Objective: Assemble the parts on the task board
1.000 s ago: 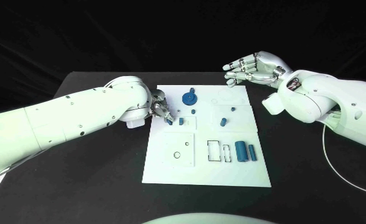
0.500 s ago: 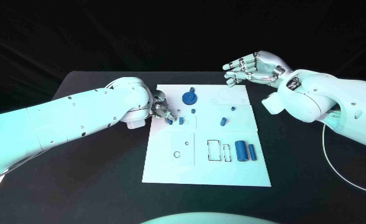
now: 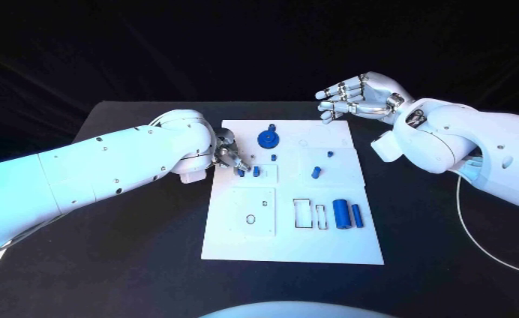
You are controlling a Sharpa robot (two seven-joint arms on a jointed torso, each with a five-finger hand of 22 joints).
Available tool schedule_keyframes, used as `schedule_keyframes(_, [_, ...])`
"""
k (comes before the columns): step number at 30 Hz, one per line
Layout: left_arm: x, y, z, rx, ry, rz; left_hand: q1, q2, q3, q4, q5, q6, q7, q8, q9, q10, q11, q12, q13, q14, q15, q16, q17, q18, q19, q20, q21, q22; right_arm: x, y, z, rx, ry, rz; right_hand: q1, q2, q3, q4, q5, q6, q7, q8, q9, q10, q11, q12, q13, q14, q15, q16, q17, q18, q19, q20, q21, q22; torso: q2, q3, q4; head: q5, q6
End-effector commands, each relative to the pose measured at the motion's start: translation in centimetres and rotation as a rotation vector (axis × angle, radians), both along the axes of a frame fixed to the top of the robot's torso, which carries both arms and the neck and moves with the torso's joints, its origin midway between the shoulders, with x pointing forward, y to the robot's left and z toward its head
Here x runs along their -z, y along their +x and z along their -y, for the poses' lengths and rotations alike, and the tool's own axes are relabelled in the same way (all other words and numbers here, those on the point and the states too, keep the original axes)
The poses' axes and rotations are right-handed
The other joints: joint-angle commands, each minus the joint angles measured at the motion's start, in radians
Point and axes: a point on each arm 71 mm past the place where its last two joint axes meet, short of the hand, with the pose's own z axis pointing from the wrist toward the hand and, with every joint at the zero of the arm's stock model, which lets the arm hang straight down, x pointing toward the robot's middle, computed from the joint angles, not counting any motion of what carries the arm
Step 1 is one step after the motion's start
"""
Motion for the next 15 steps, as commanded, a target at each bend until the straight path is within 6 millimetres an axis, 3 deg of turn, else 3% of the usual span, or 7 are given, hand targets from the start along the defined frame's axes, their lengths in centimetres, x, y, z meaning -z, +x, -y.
schedule_keyframes(1, [0.09,-0.07,0.14,0.005,0.005,0.000,-0.010,0.000,-0.005,0.000,-0.004,0.005,0.002,0.002,0.001,0.004,-0.001,0.005,0.001,0.107,-0.007,0.003,0.263,-0.013,0.090,-0.008,0.006,0.240,0.01,-0.08,-0.14,-0.019,0.003,0.000,-0.004,0.003,0.000,-0.006,0.006,-0.001,-0.001,-0.001,-0.001,-0.003,-0.003,0.000,-0.001,-0.001,-0.005,-0.004,-0.002,0.003,0.006,0.000,-0.008,-0.002,0.000,0.0002,0.0003,-0.001,0.001])
schedule_keyframes(15, [0.05,-0.13,0.08,0.031,0.045,0.001,-0.002,0.000,-0.018,-0.001,-0.004,0.010,-0.001,0.004,0.003,0.008,-0.003,0.013,0.011,0.107,-0.008,0.003,0.263,-0.016,0.094,-0.008,0.018,0.248,0.01,-0.09,-0.12,-0.019,0.003,0.000,-0.004,0.003,0.000,-0.006,0.006,-0.001,-0.001,-0.001,-0.001,-0.003,-0.003,0.000,-0.001,-0.001,-0.005,-0.004,-0.002,0.003,0.006,0.000,-0.008,-0.002,0.000,-0.0008,0.0005,-0.002,-0.002])
